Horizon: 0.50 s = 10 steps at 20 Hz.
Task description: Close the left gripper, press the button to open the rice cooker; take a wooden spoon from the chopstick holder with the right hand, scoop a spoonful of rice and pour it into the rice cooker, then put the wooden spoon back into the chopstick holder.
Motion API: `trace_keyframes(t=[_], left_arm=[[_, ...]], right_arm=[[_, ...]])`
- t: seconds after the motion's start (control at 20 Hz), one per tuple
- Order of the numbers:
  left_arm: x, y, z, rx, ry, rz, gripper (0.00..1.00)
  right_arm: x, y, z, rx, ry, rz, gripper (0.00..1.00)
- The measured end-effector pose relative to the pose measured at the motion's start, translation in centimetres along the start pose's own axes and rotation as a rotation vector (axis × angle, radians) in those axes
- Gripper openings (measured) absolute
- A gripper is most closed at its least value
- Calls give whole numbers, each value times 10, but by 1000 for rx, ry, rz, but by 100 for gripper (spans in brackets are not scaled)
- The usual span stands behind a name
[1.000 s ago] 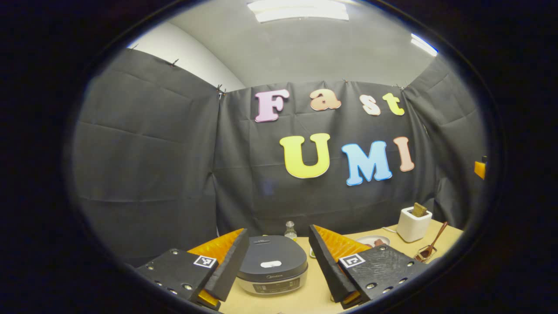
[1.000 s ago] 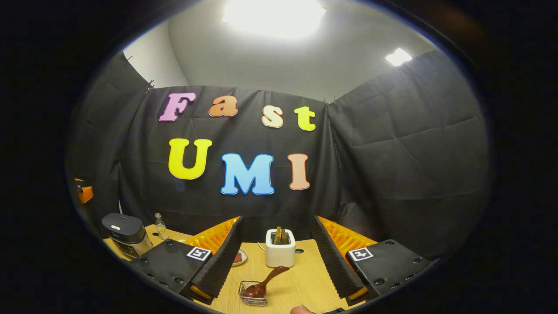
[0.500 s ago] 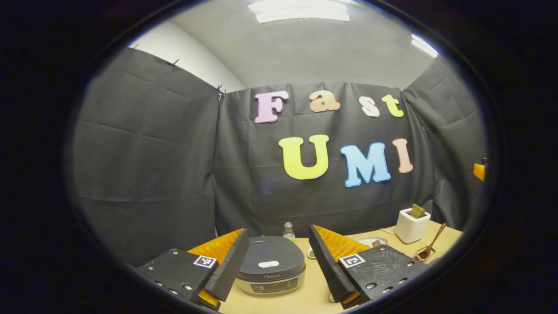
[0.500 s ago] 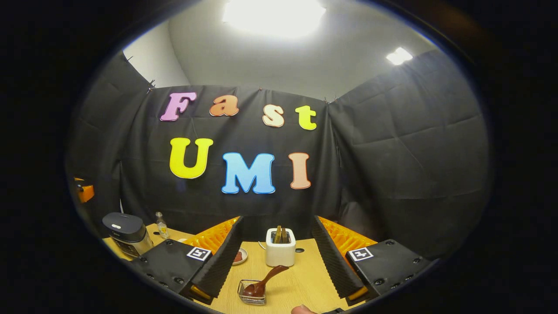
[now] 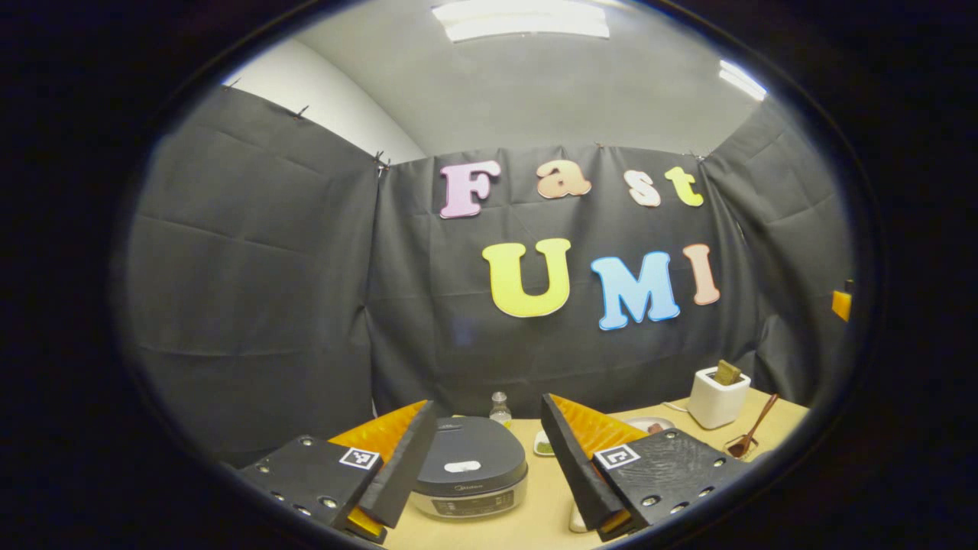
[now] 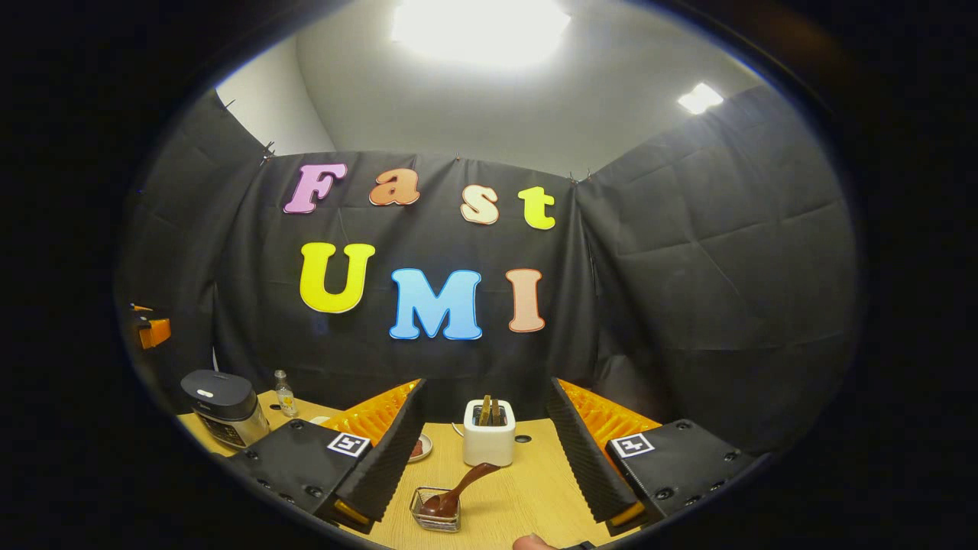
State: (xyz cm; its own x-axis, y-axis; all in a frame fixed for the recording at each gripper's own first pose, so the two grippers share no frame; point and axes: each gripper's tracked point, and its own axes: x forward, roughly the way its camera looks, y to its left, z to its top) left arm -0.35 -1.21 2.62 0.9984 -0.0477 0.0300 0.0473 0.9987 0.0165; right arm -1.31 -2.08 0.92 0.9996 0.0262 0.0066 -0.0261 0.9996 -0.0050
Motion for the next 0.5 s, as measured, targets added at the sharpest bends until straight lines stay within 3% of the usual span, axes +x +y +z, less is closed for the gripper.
trace_keyframes(t=[0.3, 0.35, 0.45, 0.5], left_arm=[[-2, -14, 1, -26, 22, 0, 50], [-2, -9, 1, -27, 21, 35, 43], [-5, -10, 1, -41, 30, 59, 17], [-7, -15, 0, -52, 34, 53, 10]], right_arm=[[2, -11, -5, 0, 5, 44, 99], [2, -13, -6, -3, 3, 54, 98], [4, -16, -8, 1, 3, 78, 99], [5, -16, -9, 11, 4, 93, 98]])
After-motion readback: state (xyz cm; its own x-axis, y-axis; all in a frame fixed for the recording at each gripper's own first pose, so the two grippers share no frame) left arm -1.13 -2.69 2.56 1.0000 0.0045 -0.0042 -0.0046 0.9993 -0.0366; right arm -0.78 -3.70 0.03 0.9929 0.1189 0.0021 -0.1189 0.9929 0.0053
